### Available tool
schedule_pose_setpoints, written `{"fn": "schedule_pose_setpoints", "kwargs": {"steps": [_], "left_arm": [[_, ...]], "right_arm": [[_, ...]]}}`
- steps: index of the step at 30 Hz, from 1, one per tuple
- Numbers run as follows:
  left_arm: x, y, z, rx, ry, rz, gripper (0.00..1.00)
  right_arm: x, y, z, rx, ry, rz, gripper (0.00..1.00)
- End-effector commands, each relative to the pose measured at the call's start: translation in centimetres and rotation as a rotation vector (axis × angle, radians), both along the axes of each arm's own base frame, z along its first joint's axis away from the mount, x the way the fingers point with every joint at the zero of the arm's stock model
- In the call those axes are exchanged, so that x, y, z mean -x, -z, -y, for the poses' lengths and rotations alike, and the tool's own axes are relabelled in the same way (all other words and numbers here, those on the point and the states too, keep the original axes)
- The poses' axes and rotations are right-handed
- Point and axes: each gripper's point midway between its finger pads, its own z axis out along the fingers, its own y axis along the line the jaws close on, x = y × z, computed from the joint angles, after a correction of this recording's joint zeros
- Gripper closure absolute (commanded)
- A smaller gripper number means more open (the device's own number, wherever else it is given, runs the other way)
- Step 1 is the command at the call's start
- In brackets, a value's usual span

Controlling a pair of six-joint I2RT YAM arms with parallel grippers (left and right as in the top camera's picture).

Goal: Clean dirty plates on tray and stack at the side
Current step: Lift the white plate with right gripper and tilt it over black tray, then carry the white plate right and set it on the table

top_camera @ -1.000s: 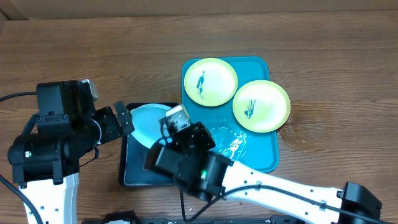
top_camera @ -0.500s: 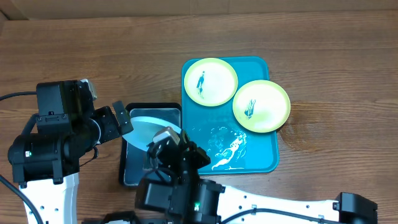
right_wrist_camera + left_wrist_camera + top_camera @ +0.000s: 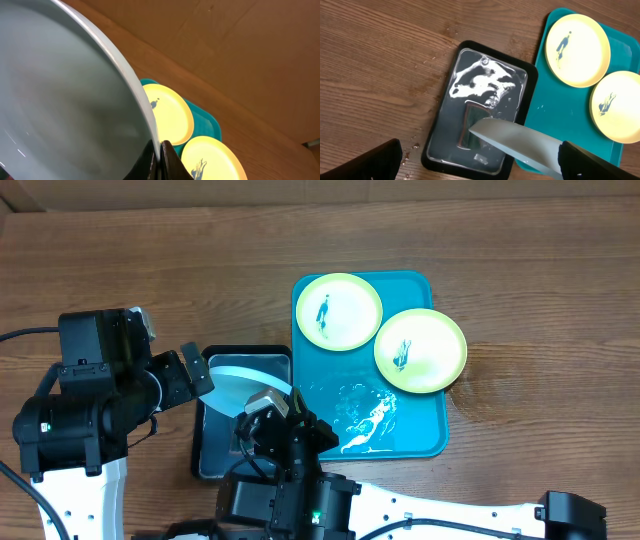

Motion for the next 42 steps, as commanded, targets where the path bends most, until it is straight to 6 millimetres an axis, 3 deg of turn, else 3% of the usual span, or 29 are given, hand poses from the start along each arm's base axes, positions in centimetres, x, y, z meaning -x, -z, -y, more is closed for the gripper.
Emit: {"fn": "schedule_pose_setpoints", "kwargs": {"steps": [1, 38, 42], "left_arm": [[-0.2, -0.5, -0.3, -0.023, 0.009, 0.017, 0.0], [-0.2, -0.5, -0.3, -0.023, 0.009, 0.017, 0.0], [-0.2, -0.5, -0.3, -0.023, 0.01, 0.017, 0.0]], "right_arm": [[-0.1, -1.5, 0.2, -0.033, 0.017, 0.035, 0.96], [-0.2, -1.5, 0.2, -0.045, 0.023, 0.035, 0.96], [-1.8, 0.3, 0.8, -0.19, 0.088, -0.083, 0.96]]}}
